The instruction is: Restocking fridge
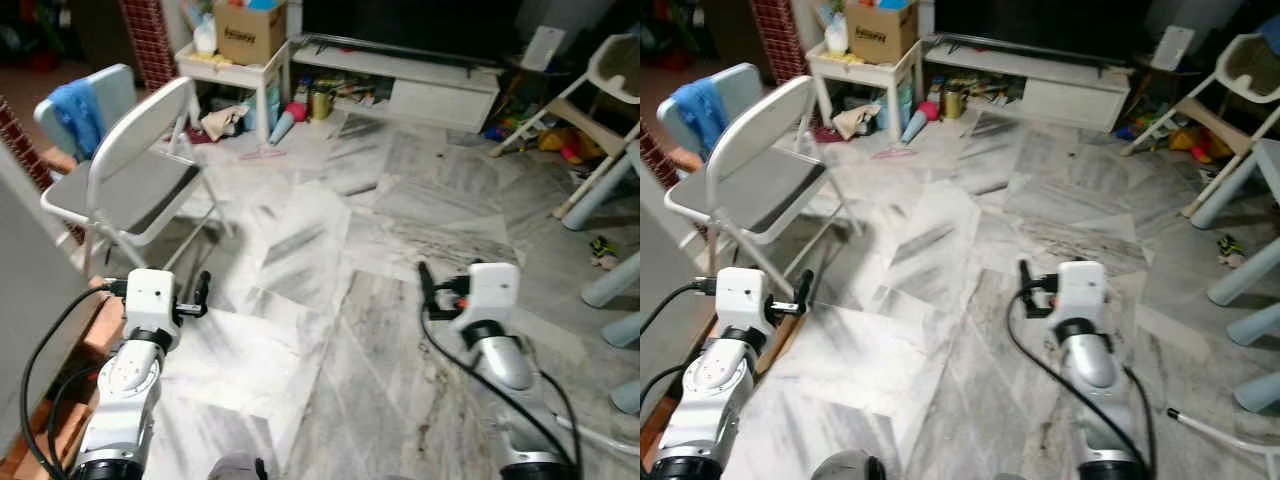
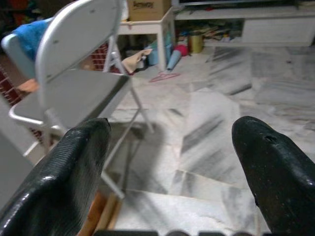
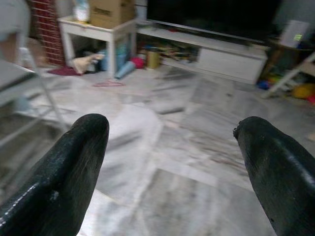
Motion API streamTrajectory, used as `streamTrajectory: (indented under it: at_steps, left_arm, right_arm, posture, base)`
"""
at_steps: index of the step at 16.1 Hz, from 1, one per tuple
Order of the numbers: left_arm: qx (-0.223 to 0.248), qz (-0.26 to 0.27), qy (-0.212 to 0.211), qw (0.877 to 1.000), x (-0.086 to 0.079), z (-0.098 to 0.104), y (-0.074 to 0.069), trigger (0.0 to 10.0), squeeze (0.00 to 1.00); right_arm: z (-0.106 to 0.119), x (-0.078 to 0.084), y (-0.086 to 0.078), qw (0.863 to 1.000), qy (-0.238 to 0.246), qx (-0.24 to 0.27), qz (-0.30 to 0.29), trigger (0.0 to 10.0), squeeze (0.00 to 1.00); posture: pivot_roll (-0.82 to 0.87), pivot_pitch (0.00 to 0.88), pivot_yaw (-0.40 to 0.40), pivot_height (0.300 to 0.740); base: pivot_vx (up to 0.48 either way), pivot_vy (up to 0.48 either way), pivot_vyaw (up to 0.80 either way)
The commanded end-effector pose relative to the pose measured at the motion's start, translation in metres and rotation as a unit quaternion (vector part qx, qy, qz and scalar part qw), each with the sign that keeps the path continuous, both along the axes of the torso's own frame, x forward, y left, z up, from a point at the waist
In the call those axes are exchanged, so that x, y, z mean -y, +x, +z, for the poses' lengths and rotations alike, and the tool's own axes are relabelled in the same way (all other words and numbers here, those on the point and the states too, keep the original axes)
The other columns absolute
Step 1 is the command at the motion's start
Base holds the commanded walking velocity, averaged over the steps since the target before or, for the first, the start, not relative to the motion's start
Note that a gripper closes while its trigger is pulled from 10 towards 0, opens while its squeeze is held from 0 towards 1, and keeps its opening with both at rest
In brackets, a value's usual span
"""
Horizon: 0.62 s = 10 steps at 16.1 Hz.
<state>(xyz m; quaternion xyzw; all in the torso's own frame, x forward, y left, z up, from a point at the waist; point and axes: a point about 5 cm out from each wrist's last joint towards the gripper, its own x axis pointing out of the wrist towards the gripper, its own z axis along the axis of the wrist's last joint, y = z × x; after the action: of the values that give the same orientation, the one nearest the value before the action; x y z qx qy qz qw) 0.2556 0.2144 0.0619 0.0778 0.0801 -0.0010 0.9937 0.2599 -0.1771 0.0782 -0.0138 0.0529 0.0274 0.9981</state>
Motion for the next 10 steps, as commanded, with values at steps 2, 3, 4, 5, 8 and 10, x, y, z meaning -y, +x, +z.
streamTrajectory:
  at_steps: [2, 3, 4, 5, 8, 10]
  left_arm:
    - [0.001, -0.005, 0.003, 1.0, 0.002, 0.0009, 0.0021, 10.0, 0.0]
    - [0.002, -0.006, 0.004, 1.0, 0.0021, 0.0017, 0.0029, 10.0, 0.0]
    - [0.004, -0.008, 0.007, 1.0, 0.0021, 0.0025, 0.0035, 10.0, 0.0]
    - [0.006, -0.006, 0.007, 1.0, 0.0018, 0.0034, 0.0042, 10.0, 0.0]
    - [0.016, -0.009, 0.014, 1.0, 0.0026, 0.0071, 0.0058, 10.0, 0.0]
    - [0.015, -0.008, 0.011, 1.0, 0.0037, 0.0063, 0.0047, 10.0, 0.0]
  right_arm:
    - [0.0026, 0.0039, 0.0004, 1.0, -0.002, 0.005, -0.003, 10.0, 0.0]
    - [0.0028, 0.0039, 0.0009, 1.0, -0.002, 0.005, -0.004, 10.0, 0.0]
    - [0.0029, 0.004, 0.0012, 1.0, -0.002, 0.006, -0.004, 10.0, 0.0]
    - [0.0031, 0.004, 0.0016, 1.0, -0.002, 0.006, -0.005, 10.0, 0.0]
    - [0.0032, 0.0045, 0.0023, 1.0, -0.003, 0.006, -0.008, 10.0, 0.0]
    - [0.0022, 0.0051, 0.0014, 1.0, -0.002, 0.004, -0.01, 10.0, 0.0]
  posture:
    - [-0.08, 0.0, -0.013, 0.74]
    - [-0.08, 0.0, -0.012, 0.74]
    - [-0.08, 0.0, -0.011, 0.74]
    - [-0.08, 0.0, -0.01, 0.74]
    - [-0.08, 0.0, -0.006, 0.74]
    - [-0.08, 0.0, -0.005, 0.74]
  base:
    - [0.0, 0.48, 0.0]
    - [0.0, 0.48, 0.0]
    - [0.0, 0.48, 0.0]
    - [0.0, 0.48, 0.0]
    - [0.0, 0.0, 0.0]
    - [0.0, 0.0, 0.0]
